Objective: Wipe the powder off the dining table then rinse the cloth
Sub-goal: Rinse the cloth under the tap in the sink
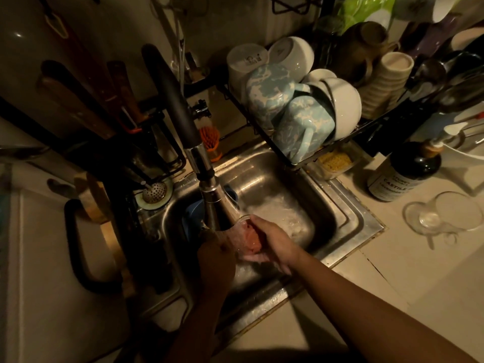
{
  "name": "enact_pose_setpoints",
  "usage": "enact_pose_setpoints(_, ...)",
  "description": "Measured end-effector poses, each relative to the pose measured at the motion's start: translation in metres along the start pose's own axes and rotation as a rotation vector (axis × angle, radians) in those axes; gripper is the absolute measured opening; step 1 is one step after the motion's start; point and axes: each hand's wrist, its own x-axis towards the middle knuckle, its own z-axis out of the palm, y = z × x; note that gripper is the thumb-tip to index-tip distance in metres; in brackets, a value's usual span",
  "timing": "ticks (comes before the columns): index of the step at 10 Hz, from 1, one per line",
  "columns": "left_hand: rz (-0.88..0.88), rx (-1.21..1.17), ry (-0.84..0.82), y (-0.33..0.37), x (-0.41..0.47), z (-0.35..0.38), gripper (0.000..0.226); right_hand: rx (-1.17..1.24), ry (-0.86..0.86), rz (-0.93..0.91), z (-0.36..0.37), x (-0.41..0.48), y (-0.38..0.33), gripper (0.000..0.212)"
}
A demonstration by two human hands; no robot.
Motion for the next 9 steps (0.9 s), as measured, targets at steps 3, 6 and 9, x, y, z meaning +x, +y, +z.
enact_pose_setpoints(3, 0.139, -0.059, -0.123, -0.008, 0.008, -0.003, 0.044, -0.031, -0.122, 0.099, -0.009, -0.007, 0.002, 0.020)
enact_pose_setpoints(6, -0.006, -0.065, -0.027, 0.009, 0.009, 0.008, 0.027, -0.355, 0.252, -0.358, 0.010, -0.004, 0.014, 0.009)
enact_pose_setpoints(9, -0.302, -0.594, -0.151, -0.005, 0.026, 0.028, 0.040, -0.997, 0.203, -0.786, -0.005, -0.005, 0.013, 0.023)
